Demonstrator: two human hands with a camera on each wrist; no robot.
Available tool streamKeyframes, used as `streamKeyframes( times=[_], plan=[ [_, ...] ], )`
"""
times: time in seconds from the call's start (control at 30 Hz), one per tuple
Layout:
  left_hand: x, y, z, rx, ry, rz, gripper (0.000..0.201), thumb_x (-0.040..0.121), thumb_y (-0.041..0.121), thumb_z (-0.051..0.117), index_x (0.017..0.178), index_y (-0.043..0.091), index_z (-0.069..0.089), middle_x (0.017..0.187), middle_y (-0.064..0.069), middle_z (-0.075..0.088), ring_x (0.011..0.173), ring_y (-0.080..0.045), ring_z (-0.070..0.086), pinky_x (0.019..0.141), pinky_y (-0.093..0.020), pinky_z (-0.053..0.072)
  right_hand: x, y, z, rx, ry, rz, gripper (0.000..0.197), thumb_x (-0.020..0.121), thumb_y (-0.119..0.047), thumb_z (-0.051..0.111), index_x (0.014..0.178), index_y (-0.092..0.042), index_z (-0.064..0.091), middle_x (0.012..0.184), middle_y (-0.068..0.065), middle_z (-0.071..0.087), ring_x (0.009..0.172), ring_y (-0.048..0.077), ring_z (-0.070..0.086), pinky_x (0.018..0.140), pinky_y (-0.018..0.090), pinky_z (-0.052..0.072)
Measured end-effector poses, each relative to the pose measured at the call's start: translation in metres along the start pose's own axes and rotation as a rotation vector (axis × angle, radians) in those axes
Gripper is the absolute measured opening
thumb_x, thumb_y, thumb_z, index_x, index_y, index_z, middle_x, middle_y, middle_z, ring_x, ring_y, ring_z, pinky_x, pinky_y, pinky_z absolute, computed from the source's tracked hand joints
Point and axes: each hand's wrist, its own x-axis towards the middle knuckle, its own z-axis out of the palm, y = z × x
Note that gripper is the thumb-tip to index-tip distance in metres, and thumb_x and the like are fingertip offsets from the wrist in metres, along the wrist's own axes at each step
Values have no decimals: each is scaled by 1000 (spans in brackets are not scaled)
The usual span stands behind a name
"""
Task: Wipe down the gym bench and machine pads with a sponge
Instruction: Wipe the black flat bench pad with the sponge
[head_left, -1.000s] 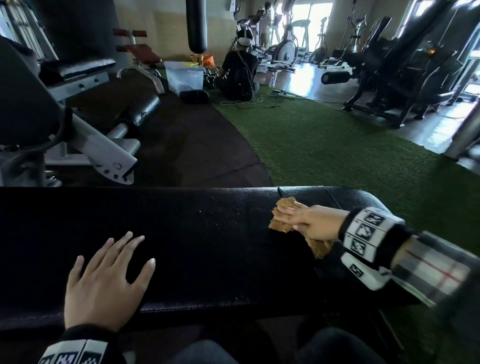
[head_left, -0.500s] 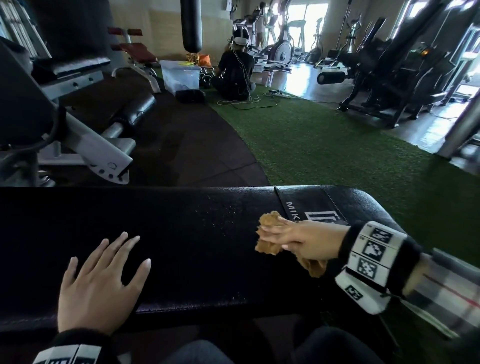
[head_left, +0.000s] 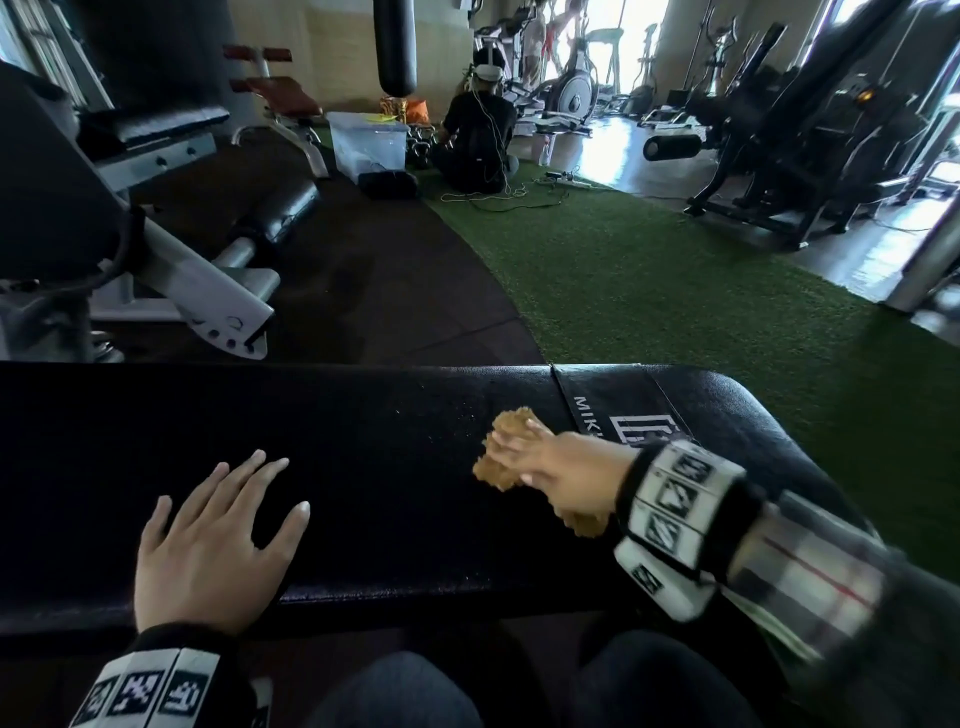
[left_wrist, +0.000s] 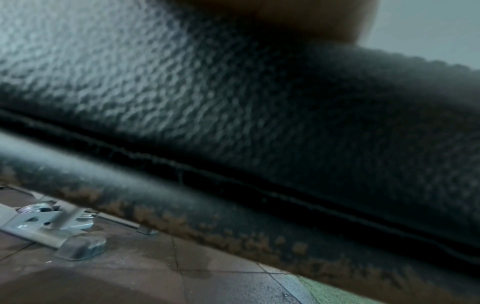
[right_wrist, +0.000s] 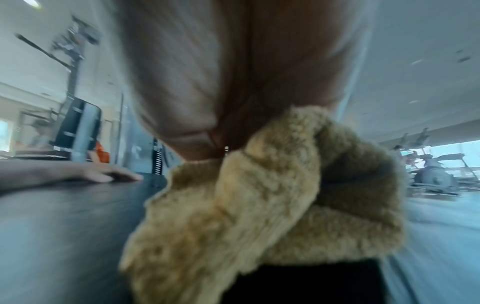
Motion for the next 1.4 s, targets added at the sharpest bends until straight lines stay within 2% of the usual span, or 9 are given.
streamKeyframes(
  times=[0.07,0.27,0.4,0.57,0.77,0.87,0.97,1.17,1.4],
  plan=[
    [0,0,0,-2,1,2,75,78,75,13,143,46,35,153,24,28,145,-2,16,120,-41,8,-27,-8,10,47,3,-75,53,101,-9,30,149,-19,11,150,-12,-5,129,-3,-19,88,-2,-28],
    [1,0,0,-6,3,-2,74,78,74,14,142,45,36,153,24,28,145,-2,16,120,-41,8,-84,18,24,94,-29,-38,55,101,-13,30,146,-38,10,150,-26,-9,133,-10,-25,115,18,-11],
    [1,0,1,-8,12,-3,73,78,73,16,141,45,38,152,23,31,145,-3,18,120,-42,9,-61,29,16,50,33,81,55,100,-7,29,148,-25,10,149,-13,-12,122,-10,-32,95,2,-26],
    [1,1,0,-15,22,2,71,78,73,20,139,44,42,150,22,36,143,-5,24,119,-44,12,-19,10,26,27,56,59,58,97,-5,32,149,-18,12,157,-4,-3,139,4,-17,113,28,-19],
    [1,1,0,-19,22,-4,69,78,73,22,138,44,43,149,22,38,143,-6,26,118,-45,14,-64,-10,55,56,71,-111,55,96,-19,25,148,-36,15,153,-23,-2,140,1,-18,119,35,-2],
    [1,2,-1,-14,21,-8,70,78,73,21,138,45,42,149,22,37,143,-5,25,118,-44,13,-92,2,56,14,51,5,51,91,-41,10,138,-59,7,143,-43,-10,138,-6,-19,119,35,3],
    [1,2,-1,-12,15,-13,71,77,73,19,139,45,41,150,23,35,144,-4,22,119,-44,12,-94,12,51,-27,81,146,44,91,-48,5,129,-69,-2,141,-44,-19,137,-2,-25,119,38,1],
    [0,4,-3,-22,1,-14,73,76,73,16,140,46,39,152,23,31,145,-4,19,120,-42,9,-43,-7,43,127,130,234,51,101,-23,26,147,-40,11,156,-15,-7,142,24,-20,118,44,3],
    [-1,-3,-3,-48,-9,29,76,76,75,16,142,43,38,153,22,29,145,-3,18,120,-40,7,-69,-44,72,100,215,34,53,93,-39,12,146,-42,6,151,-31,-8,140,4,-21,117,27,0]
  ],
)
